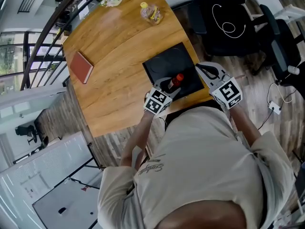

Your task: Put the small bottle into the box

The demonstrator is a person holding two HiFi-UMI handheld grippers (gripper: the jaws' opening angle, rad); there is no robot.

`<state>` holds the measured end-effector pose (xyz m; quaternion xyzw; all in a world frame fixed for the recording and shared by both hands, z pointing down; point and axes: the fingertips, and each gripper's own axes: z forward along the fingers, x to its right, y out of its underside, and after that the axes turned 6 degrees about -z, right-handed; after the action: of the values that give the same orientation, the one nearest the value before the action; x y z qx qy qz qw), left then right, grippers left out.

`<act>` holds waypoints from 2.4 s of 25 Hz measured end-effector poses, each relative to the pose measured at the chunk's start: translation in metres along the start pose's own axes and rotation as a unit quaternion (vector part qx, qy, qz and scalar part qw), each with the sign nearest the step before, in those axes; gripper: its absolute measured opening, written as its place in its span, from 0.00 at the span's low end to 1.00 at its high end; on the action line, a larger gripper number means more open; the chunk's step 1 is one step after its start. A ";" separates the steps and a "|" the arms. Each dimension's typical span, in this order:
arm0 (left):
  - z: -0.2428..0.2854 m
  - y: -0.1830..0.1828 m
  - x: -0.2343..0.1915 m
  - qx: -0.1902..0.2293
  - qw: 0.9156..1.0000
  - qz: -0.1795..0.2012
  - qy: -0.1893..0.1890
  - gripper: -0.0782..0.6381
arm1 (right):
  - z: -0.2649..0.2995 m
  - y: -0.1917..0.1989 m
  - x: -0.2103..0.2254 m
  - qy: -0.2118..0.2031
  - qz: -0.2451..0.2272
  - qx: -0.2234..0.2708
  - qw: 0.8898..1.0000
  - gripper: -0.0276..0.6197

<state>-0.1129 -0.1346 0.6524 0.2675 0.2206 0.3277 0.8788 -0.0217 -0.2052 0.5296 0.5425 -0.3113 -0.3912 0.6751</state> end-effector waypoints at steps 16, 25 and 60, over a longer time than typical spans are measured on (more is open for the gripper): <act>0.042 0.045 0.003 -0.168 0.983 0.075 -0.007 0.42 | -0.007 0.015 0.000 -0.007 -0.002 -0.014 1.000 0.03; 0.050 0.063 0.003 -0.220 0.972 0.083 -0.001 0.42 | -0.009 0.019 -0.002 -0.007 0.007 -0.010 1.000 0.03; 0.052 0.066 0.011 -0.230 0.968 0.104 0.017 0.43 | -0.008 0.030 -0.028 -0.026 0.027 -0.021 0.999 0.03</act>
<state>-0.1062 -0.1021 0.7303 0.0742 0.1253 0.4636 0.8740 -0.0234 -0.1738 0.5577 0.5095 -0.3352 -0.3930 0.6882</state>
